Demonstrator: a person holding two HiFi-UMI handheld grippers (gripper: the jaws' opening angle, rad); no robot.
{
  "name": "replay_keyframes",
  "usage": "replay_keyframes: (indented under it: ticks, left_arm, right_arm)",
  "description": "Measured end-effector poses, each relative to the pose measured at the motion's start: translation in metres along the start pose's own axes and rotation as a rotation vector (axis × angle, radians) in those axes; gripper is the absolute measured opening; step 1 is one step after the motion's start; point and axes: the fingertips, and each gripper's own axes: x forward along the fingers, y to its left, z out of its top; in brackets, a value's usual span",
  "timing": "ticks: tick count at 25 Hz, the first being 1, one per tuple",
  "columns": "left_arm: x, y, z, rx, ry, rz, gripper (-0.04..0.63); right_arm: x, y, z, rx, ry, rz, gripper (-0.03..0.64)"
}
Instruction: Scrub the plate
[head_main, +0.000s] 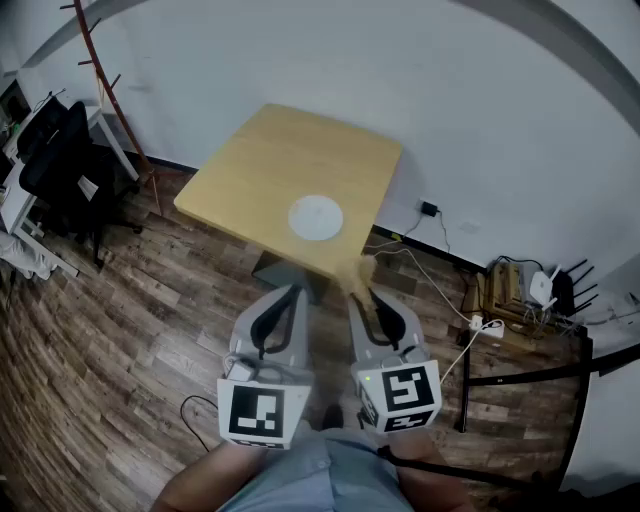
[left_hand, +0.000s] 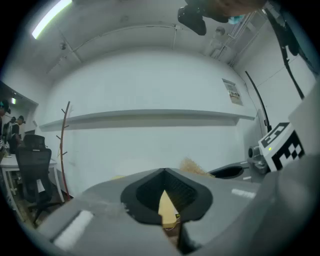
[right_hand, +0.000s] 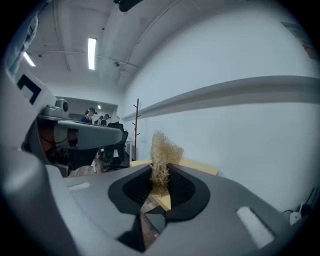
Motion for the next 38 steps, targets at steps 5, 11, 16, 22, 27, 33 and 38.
replay_keyframes:
  ticks: [5,11,16,22,27,33,38]
  left_arm:
    - [-0.005,-0.013,-0.004,-0.008,-0.002,0.016,0.020]
    - [-0.016,-0.033,-0.012,-0.018,0.005,0.058,0.020]
    - [-0.023,-0.044,-0.023,-0.023,0.014,0.084,0.020]
    - [-0.014,-0.039,-0.024,-0.023,0.026,0.085,0.020]
    - [0.009,-0.014,-0.034,-0.037,0.037,0.082,0.020]
    - [0.063,0.036,-0.048,-0.044,0.082,0.046,0.020]
    - [0.104,0.087,-0.040,-0.044,0.079,0.020,0.020]
  right_arm:
    - [-0.010,-0.004,0.003,-0.004,-0.009,0.015,0.076]
    - [-0.033,-0.011,-0.007,-0.022,-0.009,0.044,0.075]
    - [-0.047,-0.018,-0.019,0.007,-0.011,0.059,0.078]
    - [-0.036,-0.031,-0.014,0.043,-0.020,0.042,0.080]
    - [-0.002,-0.034,-0.028,0.067,0.022,0.034,0.080]
    - [0.068,-0.042,-0.036,0.101,0.081,0.005,0.080]
    - [0.124,-0.050,-0.017,0.115,0.083,-0.038,0.080]
